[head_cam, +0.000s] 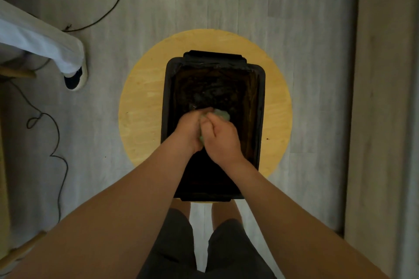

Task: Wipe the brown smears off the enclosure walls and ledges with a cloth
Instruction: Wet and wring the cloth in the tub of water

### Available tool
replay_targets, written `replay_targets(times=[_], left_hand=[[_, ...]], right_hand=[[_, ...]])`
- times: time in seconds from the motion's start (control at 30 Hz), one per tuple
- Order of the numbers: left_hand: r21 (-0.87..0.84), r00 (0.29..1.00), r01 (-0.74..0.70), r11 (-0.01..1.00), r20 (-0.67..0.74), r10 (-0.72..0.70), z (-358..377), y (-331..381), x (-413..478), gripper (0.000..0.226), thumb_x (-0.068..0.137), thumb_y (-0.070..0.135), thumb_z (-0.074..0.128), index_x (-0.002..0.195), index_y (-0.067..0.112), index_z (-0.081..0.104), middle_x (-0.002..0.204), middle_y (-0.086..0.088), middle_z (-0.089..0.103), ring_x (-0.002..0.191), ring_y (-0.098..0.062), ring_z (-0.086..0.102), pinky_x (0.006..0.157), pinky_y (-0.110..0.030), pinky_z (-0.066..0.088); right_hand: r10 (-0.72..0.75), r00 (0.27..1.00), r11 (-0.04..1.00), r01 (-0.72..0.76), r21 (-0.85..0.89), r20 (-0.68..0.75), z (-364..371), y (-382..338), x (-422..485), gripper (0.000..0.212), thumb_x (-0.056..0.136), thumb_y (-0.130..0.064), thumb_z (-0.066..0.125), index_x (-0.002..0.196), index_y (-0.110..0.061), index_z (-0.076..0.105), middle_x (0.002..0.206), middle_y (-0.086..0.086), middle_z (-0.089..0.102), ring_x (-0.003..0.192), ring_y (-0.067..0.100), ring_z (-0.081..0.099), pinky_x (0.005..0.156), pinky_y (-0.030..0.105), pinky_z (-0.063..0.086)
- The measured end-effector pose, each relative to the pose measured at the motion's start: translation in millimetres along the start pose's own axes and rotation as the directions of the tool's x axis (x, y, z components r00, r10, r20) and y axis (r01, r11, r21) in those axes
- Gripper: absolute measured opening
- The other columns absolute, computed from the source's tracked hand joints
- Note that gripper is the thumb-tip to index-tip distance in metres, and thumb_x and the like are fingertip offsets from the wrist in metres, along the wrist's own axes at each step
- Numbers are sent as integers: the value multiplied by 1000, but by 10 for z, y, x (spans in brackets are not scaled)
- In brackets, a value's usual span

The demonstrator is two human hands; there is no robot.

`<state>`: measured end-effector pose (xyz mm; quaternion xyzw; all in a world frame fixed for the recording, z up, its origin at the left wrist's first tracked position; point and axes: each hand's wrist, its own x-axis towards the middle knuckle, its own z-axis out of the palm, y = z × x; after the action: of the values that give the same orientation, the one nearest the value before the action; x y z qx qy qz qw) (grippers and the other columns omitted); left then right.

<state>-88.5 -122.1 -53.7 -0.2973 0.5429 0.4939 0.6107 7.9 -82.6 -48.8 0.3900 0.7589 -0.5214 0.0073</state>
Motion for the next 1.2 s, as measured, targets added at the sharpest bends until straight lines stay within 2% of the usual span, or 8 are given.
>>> replay_targets(times=[0.13, 0.3, 0.47, 0.6, 0.73, 0.9, 1.1, 1.2], left_hand=[[82, 995, -98, 992, -2, 99, -80, -24, -26, 16, 98, 6, 64, 109, 2, 76, 96, -14, 78, 95, -28, 74, 78, -35, 62], [114, 979, -180, 977, -80, 190, -173, -120, 12, 38, 98, 18, 57, 136, 20, 56, 121, -11, 72, 112, -31, 69, 89, -40, 58], [58, 998, 11, 998, -70, -7, -129, -189, 30, 36, 104, 36, 52, 134, 18, 64, 124, -14, 70, 115, -33, 64, 104, -58, 48], [-54, 1000, 16, 998, 17, -15, -124, -123, 8, 30, 103, 35, 57, 114, 11, 72, 106, -13, 75, 99, -26, 72, 85, -39, 59], [-86, 998, 9, 996, 62, -3, -133, -30, 32, 33, 101, 34, 64, 115, 5, 71, 101, -12, 77, 87, -22, 76, 72, -29, 59], [21, 999, -41, 999, 0, 41, -152, -74, -20, 14, 99, 13, 66, 102, 2, 74, 86, -13, 75, 82, -25, 73, 80, -39, 62], [71, 985, -166, 984, -35, 169, -209, -149, -50, 34, 100, 20, 49, 128, 14, 68, 119, -12, 74, 113, -29, 68, 99, -50, 55], [99, 983, -129, 987, -121, 141, -176, -172, -83, 42, 98, 29, 48, 139, 27, 54, 125, -11, 67, 114, -34, 64, 93, -64, 53]], right_hand=[[-3, 999, 987, 11, -162, 53, 41, 282, 211, 41, 102, -34, 28, 88, -8, 56, 85, 13, 61, 78, 26, 57, 66, 40, 44], [361, 917, 923, -377, -75, -168, 134, 443, 406, 44, 109, -41, 40, 138, -8, 44, 137, 24, 45, 118, 40, 53, 91, 43, 49], [594, 801, 796, -598, 96, 74, 274, 355, 305, 53, 108, -49, 39, 150, -17, 35, 140, 13, 54, 115, 26, 55, 97, 36, 47], [353, 935, 914, -353, 201, 37, 158, 80, 24, 33, 107, -51, 43, 116, -24, 60, 101, -4, 69, 93, 13, 65, 80, 35, 54], [73, 991, 989, -57, 139, -111, 150, -58, -145, 41, 105, -41, 43, 78, -12, 54, 71, 4, 59, 67, 21, 59, 60, 48, 50], [-48, 995, 989, 36, -143, -83, 164, 152, 90, 50, 101, -45, 28, 81, -10, 55, 72, 8, 59, 64, 24, 58, 56, 48, 49], [303, 916, 938, -335, -89, -262, 197, 329, 362, 43, 109, -41, 35, 128, -6, 51, 121, 22, 57, 105, 40, 60, 82, 44, 52], [574, 814, 818, -576, 4, -93, 304, 303, 331, 52, 110, -46, 32, 149, -13, 36, 143, 23, 46, 124, 39, 51, 102, 43, 45]])
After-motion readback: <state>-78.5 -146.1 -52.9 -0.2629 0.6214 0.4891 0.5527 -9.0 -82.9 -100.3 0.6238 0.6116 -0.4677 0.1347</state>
